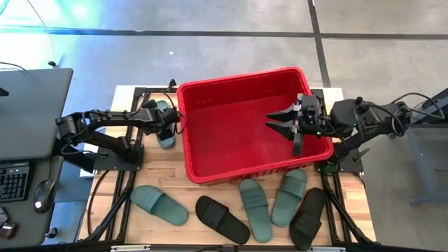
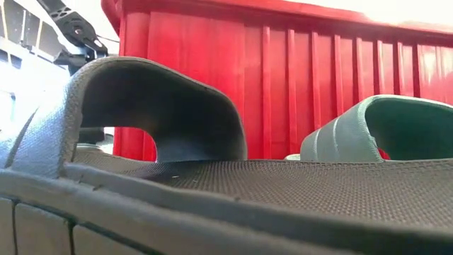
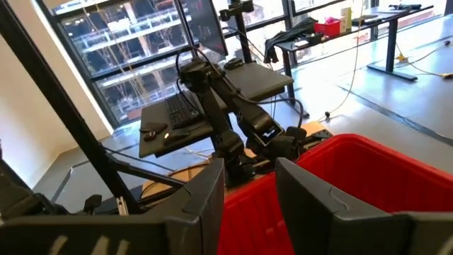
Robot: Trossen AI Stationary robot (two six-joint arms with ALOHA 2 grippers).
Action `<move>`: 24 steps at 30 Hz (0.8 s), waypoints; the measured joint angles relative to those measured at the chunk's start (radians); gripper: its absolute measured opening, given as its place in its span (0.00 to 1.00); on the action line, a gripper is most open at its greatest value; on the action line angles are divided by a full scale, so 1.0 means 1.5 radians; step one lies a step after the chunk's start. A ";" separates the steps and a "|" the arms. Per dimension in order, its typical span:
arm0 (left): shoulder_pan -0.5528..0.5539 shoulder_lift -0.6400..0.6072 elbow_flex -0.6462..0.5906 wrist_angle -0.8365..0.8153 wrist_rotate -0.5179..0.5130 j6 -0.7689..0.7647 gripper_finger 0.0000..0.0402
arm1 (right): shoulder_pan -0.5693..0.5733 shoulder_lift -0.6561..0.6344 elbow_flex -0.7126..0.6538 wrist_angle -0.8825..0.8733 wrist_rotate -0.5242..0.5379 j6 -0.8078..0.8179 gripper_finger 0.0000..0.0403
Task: Pick and place slides into bin
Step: Put the green slipper into the red bin
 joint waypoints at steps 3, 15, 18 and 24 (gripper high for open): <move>-0.001 0.000 0.001 0.000 0.018 -0.001 0.04 | 0.000 0.009 0.000 0.000 -0.003 0.001 0.29; -0.005 -0.009 0.093 -0.160 0.093 -0.026 0.01 | 0.001 0.021 0.000 0.003 -0.002 0.042 0.29; -0.013 -0.030 0.166 -0.231 0.063 -0.026 0.01 | 0.001 0.020 0.000 0.005 -0.002 0.041 0.29; -0.024 -0.053 0.329 -0.396 0.009 -0.039 0.00 | 0.001 0.020 0.000 0.005 -0.002 0.029 0.29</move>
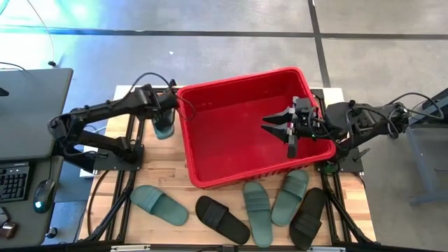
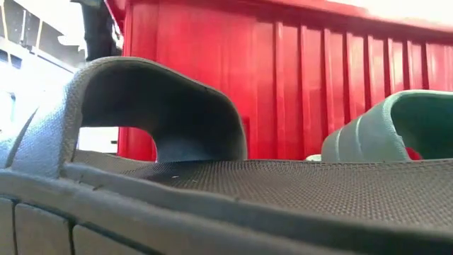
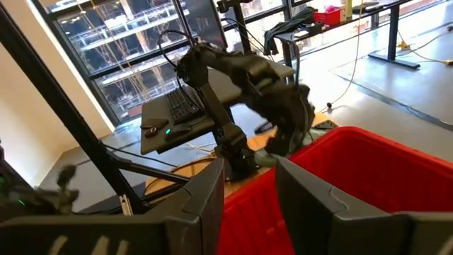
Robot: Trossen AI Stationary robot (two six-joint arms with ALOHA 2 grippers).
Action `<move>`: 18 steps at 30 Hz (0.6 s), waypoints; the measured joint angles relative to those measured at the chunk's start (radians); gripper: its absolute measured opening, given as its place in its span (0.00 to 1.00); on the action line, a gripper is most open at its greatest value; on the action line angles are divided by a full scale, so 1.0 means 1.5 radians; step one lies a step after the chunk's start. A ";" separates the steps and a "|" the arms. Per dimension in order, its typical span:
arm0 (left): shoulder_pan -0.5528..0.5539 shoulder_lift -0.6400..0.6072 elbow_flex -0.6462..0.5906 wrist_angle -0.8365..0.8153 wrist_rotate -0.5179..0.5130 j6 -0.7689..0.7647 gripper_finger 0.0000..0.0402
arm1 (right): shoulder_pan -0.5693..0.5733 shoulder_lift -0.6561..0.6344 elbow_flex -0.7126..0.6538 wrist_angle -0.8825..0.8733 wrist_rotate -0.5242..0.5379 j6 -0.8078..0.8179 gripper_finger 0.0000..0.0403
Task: Pick and place slides into bin
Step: Put the green slipper into the red bin
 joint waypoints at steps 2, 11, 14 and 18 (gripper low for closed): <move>0.000 0.001 0.055 -0.053 -0.007 -0.001 0.00 | 0.000 0.000 0.000 0.000 0.000 0.000 0.29; -0.099 0.000 0.365 -0.067 0.044 0.089 0.00 | 0.000 0.000 0.000 0.000 0.002 -0.003 0.29; -0.156 0.004 0.430 -0.017 0.093 0.120 0.00 | 0.000 0.000 0.000 -0.001 0.007 -0.017 0.29; -0.215 0.033 0.434 0.043 0.152 0.127 0.00 | -0.004 0.000 0.000 -0.001 0.007 -0.035 0.29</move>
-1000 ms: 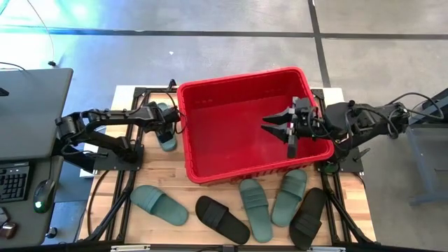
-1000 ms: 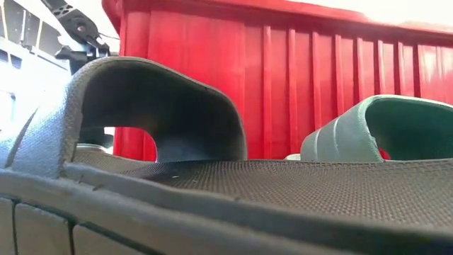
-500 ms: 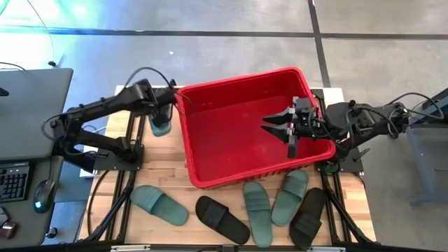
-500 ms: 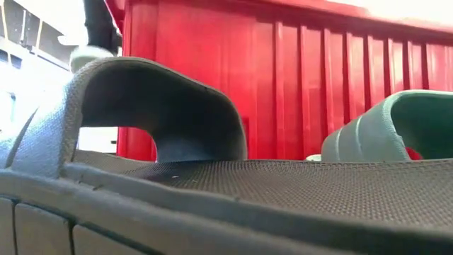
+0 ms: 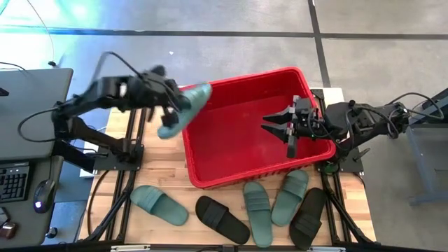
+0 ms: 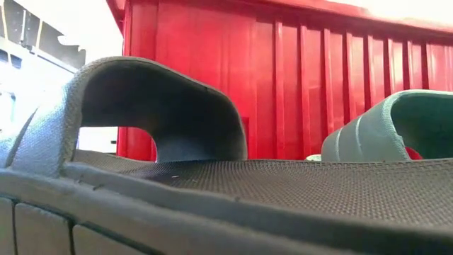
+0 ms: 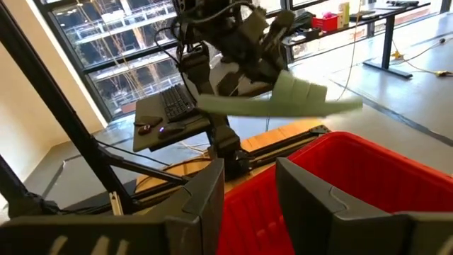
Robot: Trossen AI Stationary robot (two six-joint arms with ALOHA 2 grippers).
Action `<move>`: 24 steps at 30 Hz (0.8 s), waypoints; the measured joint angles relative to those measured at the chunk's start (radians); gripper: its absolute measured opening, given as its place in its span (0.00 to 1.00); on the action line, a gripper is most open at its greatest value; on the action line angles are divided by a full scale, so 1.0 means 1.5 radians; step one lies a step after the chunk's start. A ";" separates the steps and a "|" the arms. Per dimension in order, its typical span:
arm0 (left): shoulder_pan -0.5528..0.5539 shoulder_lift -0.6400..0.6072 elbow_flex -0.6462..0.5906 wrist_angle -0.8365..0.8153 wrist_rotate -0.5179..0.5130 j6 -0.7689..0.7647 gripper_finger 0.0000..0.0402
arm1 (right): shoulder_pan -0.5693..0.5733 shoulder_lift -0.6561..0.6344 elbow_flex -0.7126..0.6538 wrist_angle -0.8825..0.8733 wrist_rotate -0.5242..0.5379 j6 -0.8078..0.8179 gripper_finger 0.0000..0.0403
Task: Pick and place slides into bin
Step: Put the green slipper into the red bin
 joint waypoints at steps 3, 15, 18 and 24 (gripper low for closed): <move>-0.042 0.059 -0.032 0.027 0.004 -0.017 0.00 | -0.006 0.000 0.000 -0.001 0.000 0.000 0.29; -0.016 0.356 -0.055 0.078 -0.010 -0.050 0.12 | -0.011 0.000 0.000 -0.010 -0.023 0.002 0.29; 0.008 0.398 -0.056 0.078 0.025 -0.054 0.16 | -0.011 0.000 0.000 -0.013 -0.044 0.003 0.29; 0.053 0.440 -0.055 0.042 0.030 -0.066 0.31 | -0.011 0.000 0.000 -0.036 -0.069 0.005 0.29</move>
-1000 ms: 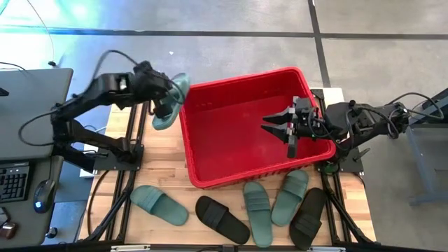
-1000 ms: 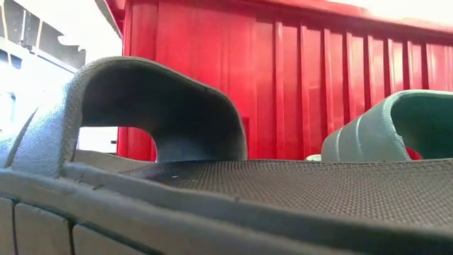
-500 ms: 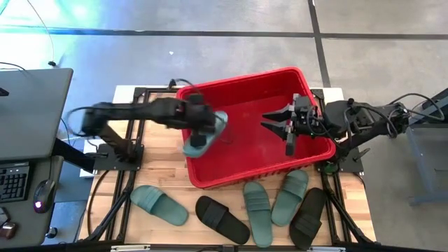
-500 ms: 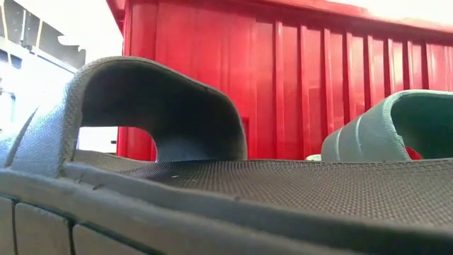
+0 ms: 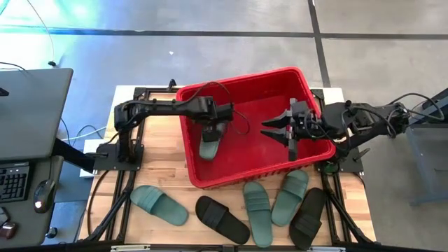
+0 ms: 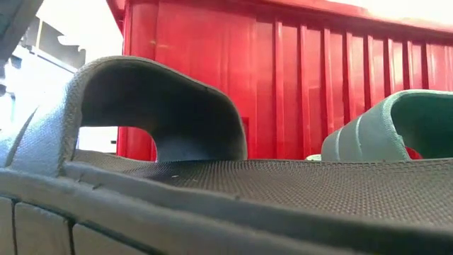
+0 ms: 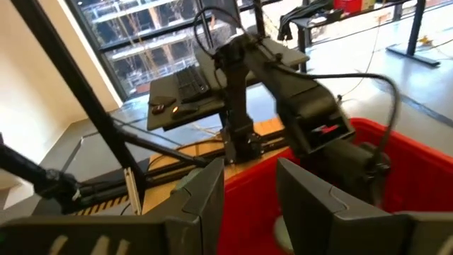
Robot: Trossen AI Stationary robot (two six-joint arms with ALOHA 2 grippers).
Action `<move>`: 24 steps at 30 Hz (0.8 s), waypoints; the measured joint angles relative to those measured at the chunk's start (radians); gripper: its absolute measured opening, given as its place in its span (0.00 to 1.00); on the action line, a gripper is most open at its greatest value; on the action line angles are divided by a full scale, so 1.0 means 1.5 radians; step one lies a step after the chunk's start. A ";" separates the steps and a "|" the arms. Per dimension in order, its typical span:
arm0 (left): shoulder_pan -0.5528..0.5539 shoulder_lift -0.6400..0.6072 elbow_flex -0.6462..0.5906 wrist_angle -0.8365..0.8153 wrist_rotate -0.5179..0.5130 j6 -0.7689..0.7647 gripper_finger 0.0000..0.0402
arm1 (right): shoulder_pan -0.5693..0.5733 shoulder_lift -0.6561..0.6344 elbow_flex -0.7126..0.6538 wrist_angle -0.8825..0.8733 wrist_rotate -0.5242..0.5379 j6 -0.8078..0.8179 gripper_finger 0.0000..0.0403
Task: Pick and place slides into bin
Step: Put the green slipper into the red bin, then adjust the red bin on the table
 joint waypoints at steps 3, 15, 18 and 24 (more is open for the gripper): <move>0.018 0.002 0.000 -0.031 0.002 -0.038 0.40 | 0.000 0.000 0.000 -0.014 -0.013 0.000 0.29; -0.027 -0.018 0.167 -0.071 0.051 -0.047 0.49 | 0.000 0.000 0.000 -0.132 -0.089 0.078 0.29; -0.058 -0.019 0.261 -0.074 0.035 -0.018 0.47 | 0.008 0.008 -0.009 -0.203 -0.169 0.135 0.29; -0.101 -0.018 0.477 -0.075 -0.018 0.059 0.42 | 0.038 0.018 -0.151 -0.094 -0.360 0.142 0.29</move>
